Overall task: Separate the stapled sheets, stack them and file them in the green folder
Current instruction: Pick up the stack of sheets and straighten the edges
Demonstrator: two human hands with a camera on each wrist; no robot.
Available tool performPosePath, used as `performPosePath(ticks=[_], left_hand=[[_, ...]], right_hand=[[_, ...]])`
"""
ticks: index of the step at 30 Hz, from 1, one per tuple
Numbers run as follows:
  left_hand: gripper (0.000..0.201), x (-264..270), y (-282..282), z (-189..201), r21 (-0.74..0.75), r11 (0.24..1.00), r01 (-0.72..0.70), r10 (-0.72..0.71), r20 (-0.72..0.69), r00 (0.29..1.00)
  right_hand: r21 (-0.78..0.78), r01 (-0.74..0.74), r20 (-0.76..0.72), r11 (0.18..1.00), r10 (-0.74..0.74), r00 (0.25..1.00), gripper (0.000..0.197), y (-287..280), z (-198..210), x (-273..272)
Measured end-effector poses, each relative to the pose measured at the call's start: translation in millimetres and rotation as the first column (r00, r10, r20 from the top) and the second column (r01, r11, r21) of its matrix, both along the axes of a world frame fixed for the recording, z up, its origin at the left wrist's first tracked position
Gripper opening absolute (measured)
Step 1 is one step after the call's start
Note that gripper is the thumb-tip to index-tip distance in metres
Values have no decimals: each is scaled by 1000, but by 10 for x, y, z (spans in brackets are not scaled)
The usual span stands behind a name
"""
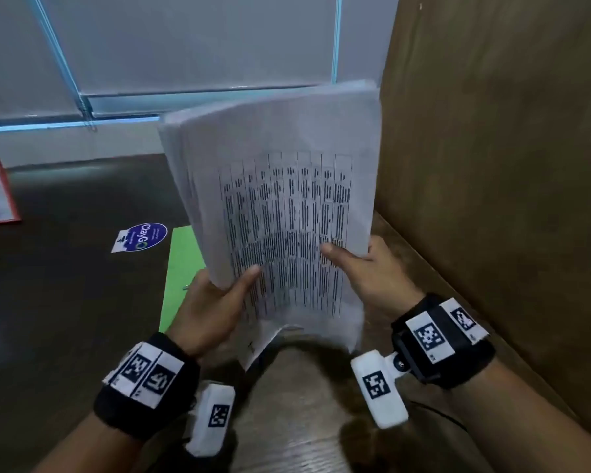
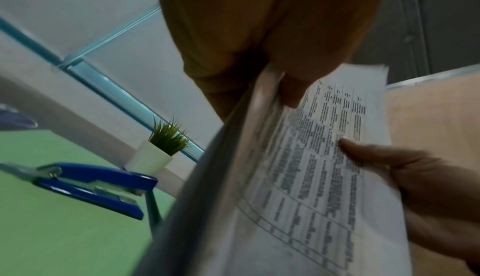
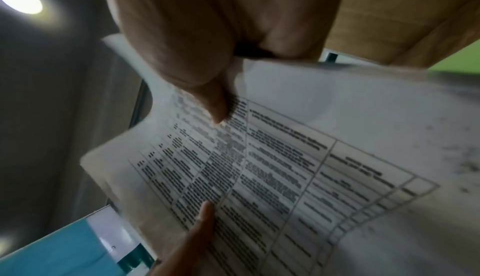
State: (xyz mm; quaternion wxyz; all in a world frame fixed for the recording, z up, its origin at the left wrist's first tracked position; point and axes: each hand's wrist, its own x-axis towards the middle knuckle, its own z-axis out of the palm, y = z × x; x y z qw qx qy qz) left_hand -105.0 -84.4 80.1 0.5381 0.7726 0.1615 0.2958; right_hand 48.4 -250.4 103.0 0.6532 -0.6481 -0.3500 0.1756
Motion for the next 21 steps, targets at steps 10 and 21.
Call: performPosePath(ticks=[10,21], left_hand=[[15,-7,-62,-600,-101,982,-158,142,-143,979],[10,37,76,-717,-200,966,-163,143,-108,984]], right_hand=[[-200,-19,65,980,32,997,19,-73,-775,-140],[-297,-89,-29,951,84,996,19,-72,-1038,-23]])
